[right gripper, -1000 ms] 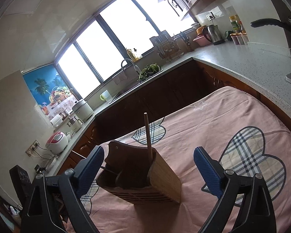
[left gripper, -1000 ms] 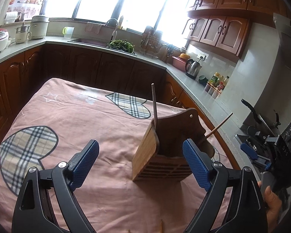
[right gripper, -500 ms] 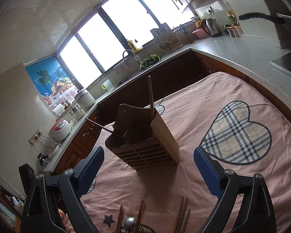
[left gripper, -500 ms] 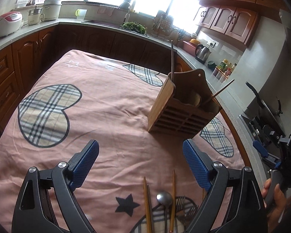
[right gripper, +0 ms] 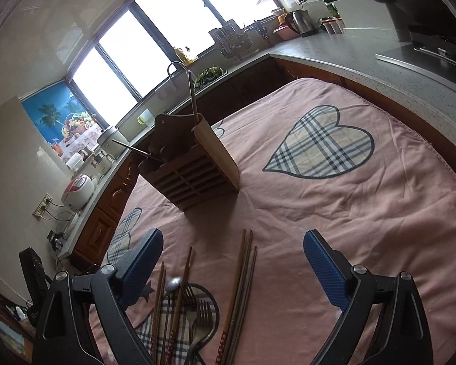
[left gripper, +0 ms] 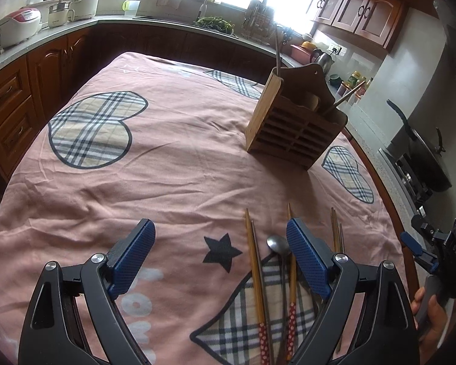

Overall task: Organize utensils
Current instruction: 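Withdraw both open tools from the holder back toward the utensils, then close the left tool on a wooden chopstick while the right tool grasps a metal chopstick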

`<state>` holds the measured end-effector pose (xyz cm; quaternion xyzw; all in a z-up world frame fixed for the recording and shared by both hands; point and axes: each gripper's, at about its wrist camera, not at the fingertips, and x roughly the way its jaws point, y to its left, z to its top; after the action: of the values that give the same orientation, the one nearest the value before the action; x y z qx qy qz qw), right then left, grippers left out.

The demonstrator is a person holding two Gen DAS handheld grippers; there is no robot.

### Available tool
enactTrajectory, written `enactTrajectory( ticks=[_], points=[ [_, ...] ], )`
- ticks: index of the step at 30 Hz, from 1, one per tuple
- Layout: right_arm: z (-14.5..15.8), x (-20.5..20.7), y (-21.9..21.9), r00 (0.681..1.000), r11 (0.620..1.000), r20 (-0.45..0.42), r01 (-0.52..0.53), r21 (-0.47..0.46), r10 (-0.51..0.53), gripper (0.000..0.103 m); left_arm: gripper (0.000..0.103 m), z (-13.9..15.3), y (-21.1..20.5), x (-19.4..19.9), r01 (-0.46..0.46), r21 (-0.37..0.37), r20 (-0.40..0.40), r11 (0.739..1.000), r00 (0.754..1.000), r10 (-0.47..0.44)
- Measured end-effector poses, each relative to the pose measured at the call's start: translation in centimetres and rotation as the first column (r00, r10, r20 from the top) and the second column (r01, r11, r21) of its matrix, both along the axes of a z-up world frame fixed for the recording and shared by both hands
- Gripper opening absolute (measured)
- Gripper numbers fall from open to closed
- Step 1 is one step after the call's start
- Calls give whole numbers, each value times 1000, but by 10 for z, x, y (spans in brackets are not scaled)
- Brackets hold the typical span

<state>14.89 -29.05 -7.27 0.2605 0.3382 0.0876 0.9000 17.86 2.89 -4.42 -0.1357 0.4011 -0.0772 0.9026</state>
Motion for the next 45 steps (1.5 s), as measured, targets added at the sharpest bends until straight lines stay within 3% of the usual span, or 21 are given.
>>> enactTrajectory(
  ticks=[12, 23, 27, 32, 35, 37, 39, 45],
  points=[
    [-24, -12, 12, 998, 994, -67, -27, -103, 20, 92, 90, -26, -18, -3, 52, 70, -84, 996, 995, -46],
    [-44, 17, 28, 987, 986, -150, -74, -152, 51, 54, 80, -35, -39, 28, 117, 140, -135, 983, 986, -98],
    [-50, 30, 37, 981, 980, -177, -105, -167, 75, 47, 70, -43, -43, 43, 135, 154, -164, 979, 980, -109],
    [-58, 44, 45, 972, 973, -215, -132, -188, 91, 26, 59, -50, -50, 61, 155, 152, -191, 976, 974, -124],
    [-62, 49, 47, 969, 970, -230, -141, -196, 94, 25, 59, -50, -56, 69, 174, 148, -192, 974, 971, -144],
    [-65, 52, 50, 966, 967, -239, -149, -204, 99, 22, 54, -52, -62, 75, 187, 154, -197, 970, 968, -156],
    [-69, 55, 52, 962, 963, -255, -156, -220, 97, 19, 40, -57, -66, 80, 196, 173, -211, 965, 965, -157],
    [-72, 56, 47, 958, 959, -268, -164, -231, 100, 6, 29, -60, -61, 82, 215, 181, -204, 960, 963, -177]
  ],
)
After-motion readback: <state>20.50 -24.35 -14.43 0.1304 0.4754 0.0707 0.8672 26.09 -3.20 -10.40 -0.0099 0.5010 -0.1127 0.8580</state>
